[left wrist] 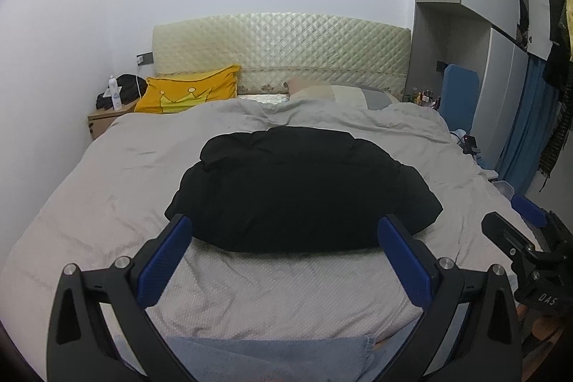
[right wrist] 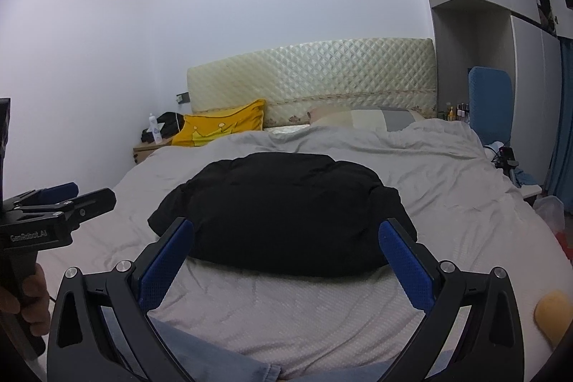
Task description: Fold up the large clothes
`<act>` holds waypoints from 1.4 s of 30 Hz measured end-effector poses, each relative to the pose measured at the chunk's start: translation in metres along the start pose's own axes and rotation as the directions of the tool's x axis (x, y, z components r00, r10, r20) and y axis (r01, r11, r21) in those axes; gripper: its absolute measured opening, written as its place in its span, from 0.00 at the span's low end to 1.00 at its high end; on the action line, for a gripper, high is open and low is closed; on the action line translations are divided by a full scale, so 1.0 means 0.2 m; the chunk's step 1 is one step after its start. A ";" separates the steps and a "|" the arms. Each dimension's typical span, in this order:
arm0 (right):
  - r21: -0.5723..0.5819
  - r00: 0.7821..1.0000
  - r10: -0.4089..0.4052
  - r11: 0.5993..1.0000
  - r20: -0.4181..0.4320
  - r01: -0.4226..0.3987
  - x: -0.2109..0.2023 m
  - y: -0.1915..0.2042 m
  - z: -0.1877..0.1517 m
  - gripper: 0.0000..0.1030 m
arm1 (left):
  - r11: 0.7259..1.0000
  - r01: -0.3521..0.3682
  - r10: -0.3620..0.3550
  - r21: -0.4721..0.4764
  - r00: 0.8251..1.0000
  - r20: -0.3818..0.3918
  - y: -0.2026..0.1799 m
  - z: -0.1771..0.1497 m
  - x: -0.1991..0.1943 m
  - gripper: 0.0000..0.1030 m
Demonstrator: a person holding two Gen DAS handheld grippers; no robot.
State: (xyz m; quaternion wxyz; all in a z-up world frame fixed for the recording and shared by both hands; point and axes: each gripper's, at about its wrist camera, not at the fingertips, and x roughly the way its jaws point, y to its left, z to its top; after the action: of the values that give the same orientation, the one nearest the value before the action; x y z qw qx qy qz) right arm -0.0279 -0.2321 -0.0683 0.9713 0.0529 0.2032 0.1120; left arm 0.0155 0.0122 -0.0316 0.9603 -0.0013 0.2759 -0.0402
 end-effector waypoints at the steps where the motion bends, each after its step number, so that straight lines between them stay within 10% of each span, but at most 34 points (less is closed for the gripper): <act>1: 0.001 1.000 0.000 1.000 0.001 0.000 0.00 0.00 0.00 1.00 | 1.000 -0.001 0.001 -0.001 1.000 -0.001 0.00 0.00 0.00 1.00; 42: -0.014 0.999 -0.026 1.000 0.033 0.026 -0.07 0.01 0.02 1.00 | 1.000 -0.005 0.005 -0.012 1.000 -0.008 0.03 -0.02 0.01 1.00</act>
State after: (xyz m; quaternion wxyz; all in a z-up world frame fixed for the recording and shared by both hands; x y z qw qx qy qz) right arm -0.0401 -0.2332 -0.0588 0.9762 0.0449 0.1873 0.1001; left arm 0.0155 0.0178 -0.0351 0.9592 -0.0064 0.2802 -0.0360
